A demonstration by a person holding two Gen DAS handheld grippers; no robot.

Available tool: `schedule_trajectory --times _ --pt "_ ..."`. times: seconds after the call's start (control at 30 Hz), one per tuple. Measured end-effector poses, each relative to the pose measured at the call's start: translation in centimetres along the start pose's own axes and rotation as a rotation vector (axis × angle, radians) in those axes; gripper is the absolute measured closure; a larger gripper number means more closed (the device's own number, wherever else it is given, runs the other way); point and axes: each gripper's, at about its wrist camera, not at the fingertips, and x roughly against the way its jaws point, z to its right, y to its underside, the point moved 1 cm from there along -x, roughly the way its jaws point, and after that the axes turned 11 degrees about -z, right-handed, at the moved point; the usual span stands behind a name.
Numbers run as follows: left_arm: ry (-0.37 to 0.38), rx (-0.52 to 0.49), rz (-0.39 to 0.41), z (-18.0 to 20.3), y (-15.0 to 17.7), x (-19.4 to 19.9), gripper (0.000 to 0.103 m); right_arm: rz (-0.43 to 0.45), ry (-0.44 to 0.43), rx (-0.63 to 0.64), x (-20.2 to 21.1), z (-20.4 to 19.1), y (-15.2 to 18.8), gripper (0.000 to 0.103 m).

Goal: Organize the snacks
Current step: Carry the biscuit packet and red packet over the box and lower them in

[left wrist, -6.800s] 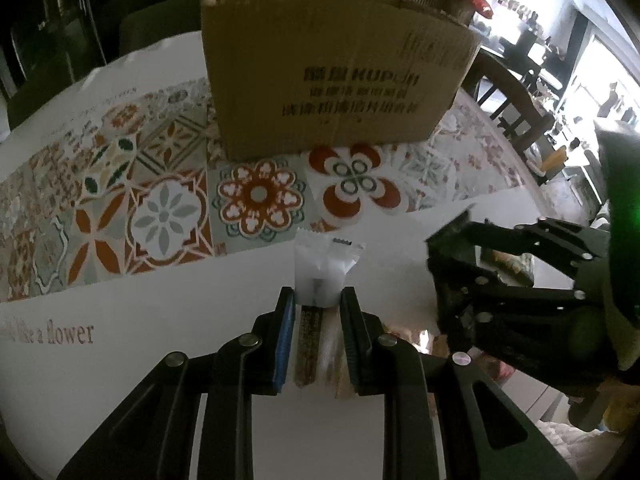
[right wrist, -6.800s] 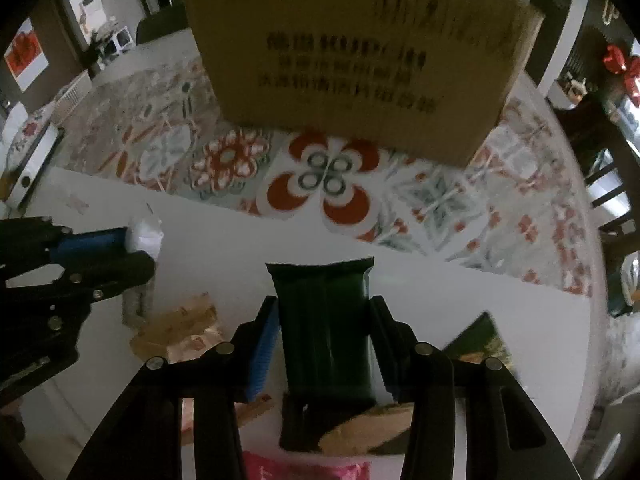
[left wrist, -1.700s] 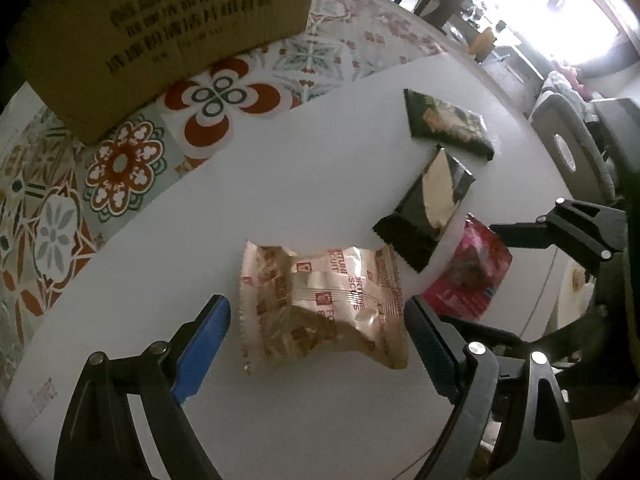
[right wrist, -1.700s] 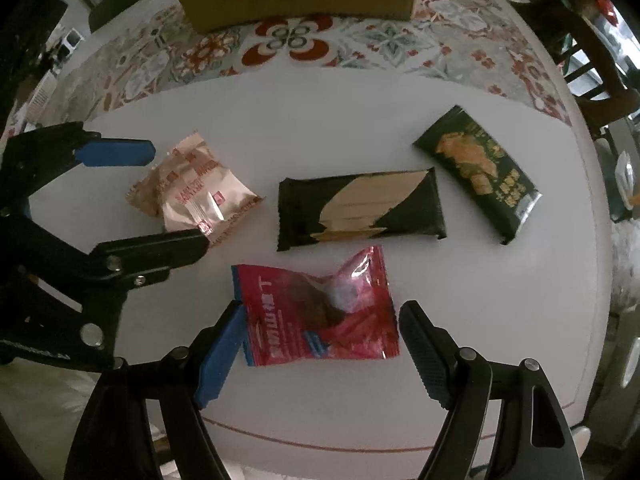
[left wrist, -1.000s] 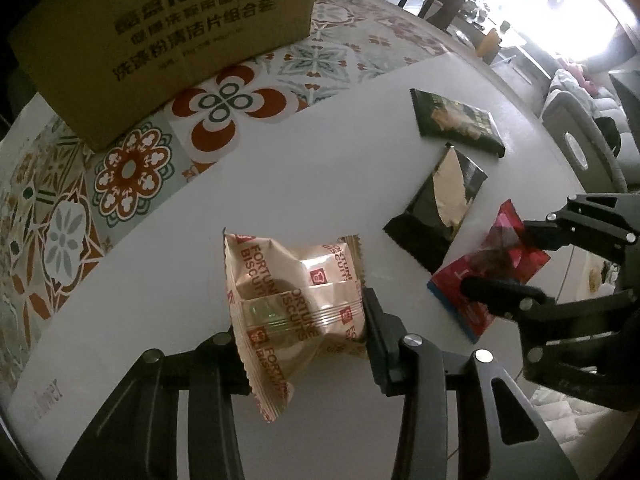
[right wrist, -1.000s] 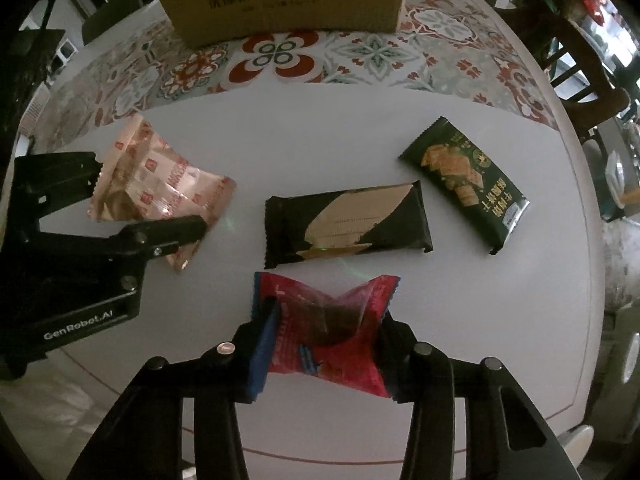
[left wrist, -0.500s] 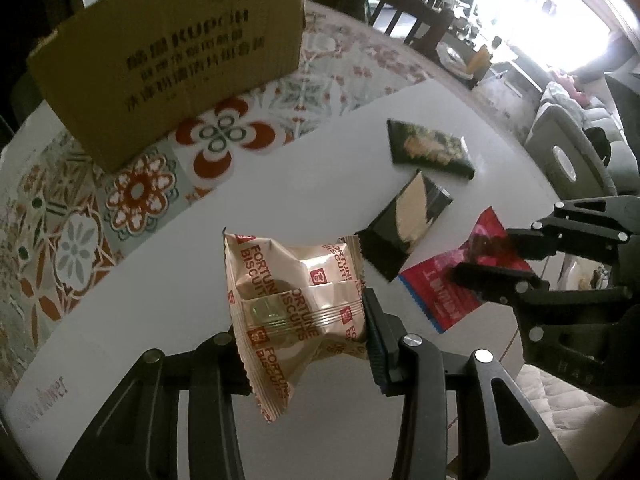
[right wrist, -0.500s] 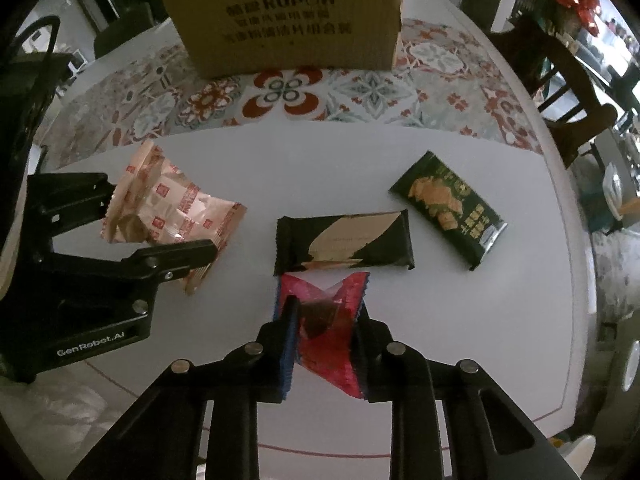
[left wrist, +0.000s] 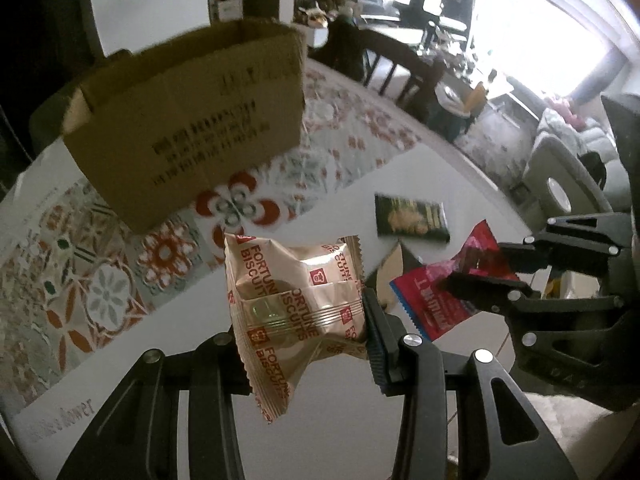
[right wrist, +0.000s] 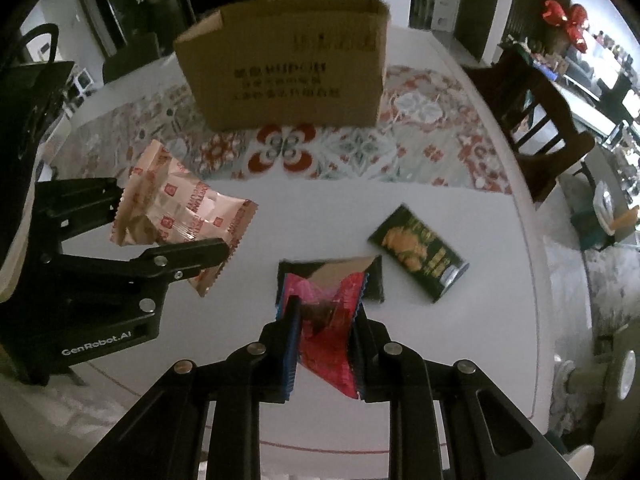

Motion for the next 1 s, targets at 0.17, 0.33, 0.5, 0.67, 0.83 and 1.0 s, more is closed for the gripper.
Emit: schedule_trajectory --times 0.17,0.33,0.5,0.67,0.83,1.0 --pt "-0.019 0.028 0.063 -0.6 -1.5 2.0 0.062 0.057 -0.017 -0.016 1.3 0.4 -1.5 0.080" --pt "-0.047 0.059 0.139 -1.8 -3.1 4.0 0.062 0.150 -0.019 -0.028 3.2 0.8 -3.7 0.080" --pt "-0.085 0.086 0.208 -3.2 -4.7 5.8 0.062 0.243 -0.015 -0.029 4.9 0.9 -6.3 0.080" --pt "-0.124 0.101 0.265 -4.4 -6.2 7.6 0.062 0.305 -0.015 -0.020 6.2 0.9 -8.6 0.080" --pt "-0.161 0.110 0.310 -5.6 -7.8 8.9 0.062 0.361 -0.027 -0.005 7.3 0.8 -11.2 0.080" --pt "-0.183 0.130 0.343 -7.4 -9.8 9.8 0.062 0.412 -0.037 0.010 8.0 0.7 -14.0 0.080"
